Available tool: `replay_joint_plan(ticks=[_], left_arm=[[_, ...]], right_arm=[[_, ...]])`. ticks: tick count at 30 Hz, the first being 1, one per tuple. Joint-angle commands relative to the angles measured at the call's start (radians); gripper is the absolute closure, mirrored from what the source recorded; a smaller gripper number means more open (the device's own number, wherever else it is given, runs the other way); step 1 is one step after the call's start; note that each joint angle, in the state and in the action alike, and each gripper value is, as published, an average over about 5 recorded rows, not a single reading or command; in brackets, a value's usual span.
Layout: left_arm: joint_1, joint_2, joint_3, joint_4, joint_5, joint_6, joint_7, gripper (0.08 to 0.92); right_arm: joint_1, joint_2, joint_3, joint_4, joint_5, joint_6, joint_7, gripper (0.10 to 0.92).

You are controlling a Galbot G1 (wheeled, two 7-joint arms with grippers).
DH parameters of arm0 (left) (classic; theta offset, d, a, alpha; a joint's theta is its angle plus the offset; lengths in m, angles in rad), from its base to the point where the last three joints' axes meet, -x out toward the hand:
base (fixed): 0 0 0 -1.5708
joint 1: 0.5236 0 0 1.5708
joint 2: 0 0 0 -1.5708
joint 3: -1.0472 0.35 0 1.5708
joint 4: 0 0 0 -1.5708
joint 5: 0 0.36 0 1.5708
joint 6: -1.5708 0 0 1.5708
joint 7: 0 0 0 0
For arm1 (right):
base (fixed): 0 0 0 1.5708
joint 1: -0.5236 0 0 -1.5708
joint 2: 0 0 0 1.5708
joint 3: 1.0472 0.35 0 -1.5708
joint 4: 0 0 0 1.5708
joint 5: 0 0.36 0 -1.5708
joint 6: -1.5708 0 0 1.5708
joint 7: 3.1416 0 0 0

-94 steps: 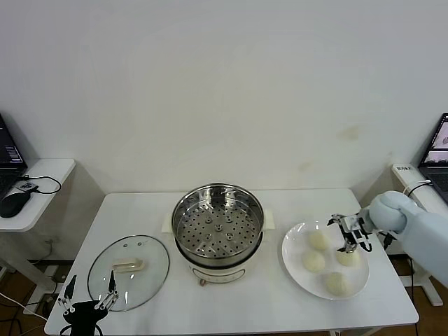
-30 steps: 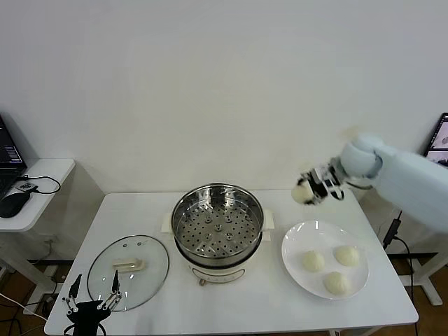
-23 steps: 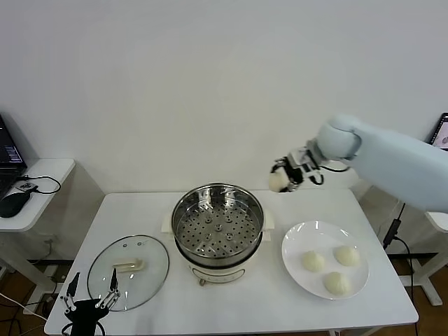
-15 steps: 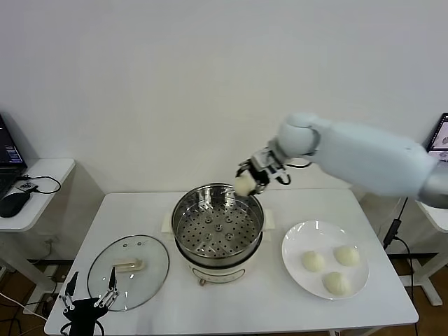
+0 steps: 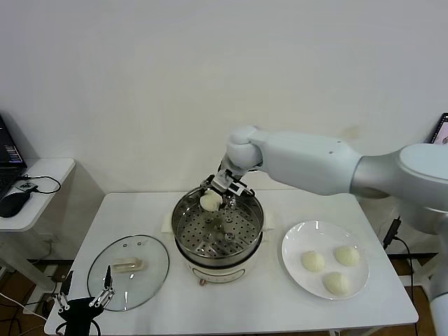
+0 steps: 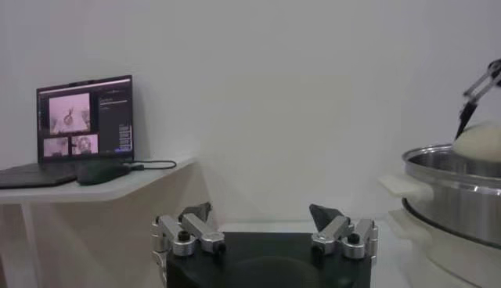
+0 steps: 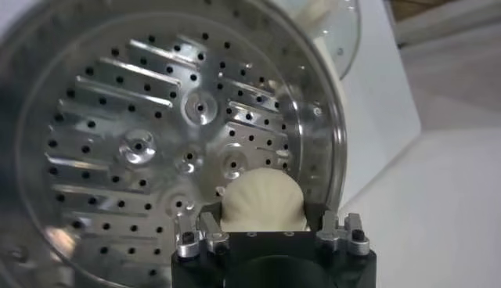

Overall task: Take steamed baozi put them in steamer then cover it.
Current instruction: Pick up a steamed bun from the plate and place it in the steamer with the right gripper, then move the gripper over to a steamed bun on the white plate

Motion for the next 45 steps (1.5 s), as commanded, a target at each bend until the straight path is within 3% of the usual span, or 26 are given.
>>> replay_joint_plan(ticks=[1, 13, 23, 26, 33, 45], left_arm=[[-0.004, 0.003, -0.003, 0.006, -0.002, 0.000, 0.001, 0.177], [-0.012, 0.003, -0.003, 0.010, -0.003, 0.000, 0.002, 0.177], [-0.010, -0.001, 0.004, -0.001, 0.000, 0.002, 0.002, 0.177], [-0.010, 0.001, 0.004, -0.006, -0.001, 0.005, 0.003, 0.177], [-0.012, 0.012, 0.003, -0.017, -0.005, 0.028, 0.001, 0.177], [-0.032, 0.046, 0.004, -0.033, -0.015, 0.084, 0.002, 0.177]], right_arm=[[-0.038, 0.068, -0.015, -0.107, -0.123, 0.121, 0.005, 0.372], [-0.053, 0.048, -0.010, -0.107, -0.141, 0.137, 0.012, 0.367], [-0.024, 0.016, 0.003, -0.073, -0.091, 0.126, 0.018, 0.214], [0.041, -0.028, -0.006, 0.017, 0.045, 0.016, -0.022, 0.204], [0.186, -0.238, -0.025, 0.300, 0.329, -0.480, -0.111, 0.202], [0.245, -0.690, -0.066, 0.578, 0.350, -0.684, -0.119, 0.203]])
